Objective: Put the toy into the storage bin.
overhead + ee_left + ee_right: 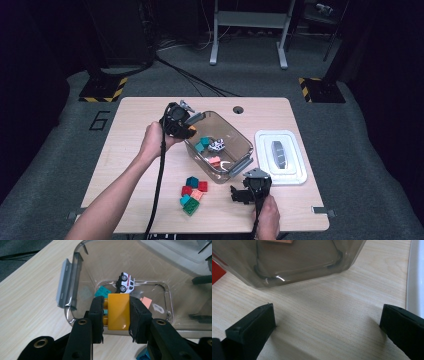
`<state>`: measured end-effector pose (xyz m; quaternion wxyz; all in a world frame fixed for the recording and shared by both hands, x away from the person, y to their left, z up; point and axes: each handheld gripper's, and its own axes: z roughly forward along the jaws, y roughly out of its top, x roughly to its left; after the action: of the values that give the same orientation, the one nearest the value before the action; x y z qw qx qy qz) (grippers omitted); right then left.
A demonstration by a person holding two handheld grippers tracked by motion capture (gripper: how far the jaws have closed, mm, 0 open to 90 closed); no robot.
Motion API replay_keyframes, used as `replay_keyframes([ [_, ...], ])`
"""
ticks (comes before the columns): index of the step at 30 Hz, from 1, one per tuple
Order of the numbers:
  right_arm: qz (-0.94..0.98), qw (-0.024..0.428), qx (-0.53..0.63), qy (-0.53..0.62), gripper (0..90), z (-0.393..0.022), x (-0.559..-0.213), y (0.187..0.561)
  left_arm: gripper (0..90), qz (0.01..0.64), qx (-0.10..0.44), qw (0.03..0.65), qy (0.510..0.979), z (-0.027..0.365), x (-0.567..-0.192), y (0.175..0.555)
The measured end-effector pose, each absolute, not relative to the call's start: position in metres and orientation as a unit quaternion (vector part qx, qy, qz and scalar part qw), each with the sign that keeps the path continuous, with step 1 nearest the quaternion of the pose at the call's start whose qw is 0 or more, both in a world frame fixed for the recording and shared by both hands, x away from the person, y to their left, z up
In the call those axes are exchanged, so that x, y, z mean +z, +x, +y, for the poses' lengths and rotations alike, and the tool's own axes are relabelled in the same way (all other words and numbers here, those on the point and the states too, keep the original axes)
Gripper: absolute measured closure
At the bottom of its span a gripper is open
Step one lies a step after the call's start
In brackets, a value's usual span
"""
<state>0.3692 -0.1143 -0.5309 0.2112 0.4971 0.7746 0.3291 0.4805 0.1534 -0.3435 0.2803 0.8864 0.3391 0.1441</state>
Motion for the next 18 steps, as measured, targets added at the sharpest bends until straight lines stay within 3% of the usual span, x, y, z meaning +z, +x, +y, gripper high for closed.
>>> replay_keyframes([
  [18, 0.774, 0.213, 0.328, 0.498, 0.0, -0.114, -0.531, 0.369, 66.9, 0.339, 0.109, 0.226, 0.906, 0.14, -0.364, 0.489],
])
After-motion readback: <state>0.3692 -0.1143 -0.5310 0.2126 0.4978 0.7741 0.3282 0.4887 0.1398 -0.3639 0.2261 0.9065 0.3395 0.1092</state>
